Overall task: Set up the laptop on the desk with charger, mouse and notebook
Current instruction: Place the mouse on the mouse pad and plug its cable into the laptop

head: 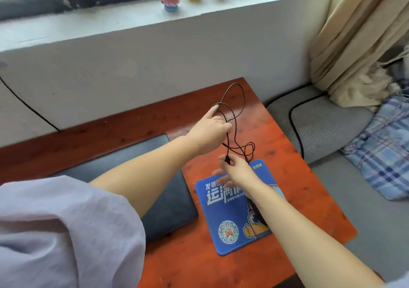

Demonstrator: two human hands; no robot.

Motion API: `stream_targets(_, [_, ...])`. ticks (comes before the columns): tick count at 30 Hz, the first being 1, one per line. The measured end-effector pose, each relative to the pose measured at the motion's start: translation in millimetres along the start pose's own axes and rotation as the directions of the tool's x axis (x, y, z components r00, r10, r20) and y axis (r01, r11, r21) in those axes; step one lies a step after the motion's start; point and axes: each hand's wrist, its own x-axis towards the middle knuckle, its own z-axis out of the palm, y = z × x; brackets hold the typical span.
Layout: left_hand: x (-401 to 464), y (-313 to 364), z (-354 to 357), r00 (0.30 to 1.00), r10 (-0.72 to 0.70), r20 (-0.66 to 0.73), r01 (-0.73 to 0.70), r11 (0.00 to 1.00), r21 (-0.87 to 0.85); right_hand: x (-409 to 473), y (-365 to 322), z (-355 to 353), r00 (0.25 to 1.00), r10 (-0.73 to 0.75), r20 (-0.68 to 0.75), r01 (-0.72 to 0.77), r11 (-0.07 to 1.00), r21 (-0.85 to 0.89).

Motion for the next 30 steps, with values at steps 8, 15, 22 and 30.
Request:
stream_targets(8, [4,-25,7,0.999,0.023,0.029,-0.024,1.0,0.015,7,-7,-38,0.802,-0.366,-0.473,0.395,0.918,-0.041])
stream_targets(15, [-19,-44,12,0.979,-0.123,-0.162,0.052,0.921,-0.386,37,-41,-49,0.687,-0.399,-0.607,0.582,0.803,0.131])
stream_targets(22, [-55,-105,37,0.817,-0.573,0.064,0.559,0.759,-0.336,62,-58,-24,0.745,-0.543,-0.386,0.622,0.775,0.109])
stream_targets(30, [-76,-115,78,0.662,-0.702,0.263,0.749,0.638,-0.182,67,-62,-1,0.704,-0.69,-0.169,0.702,0.712,0.011])
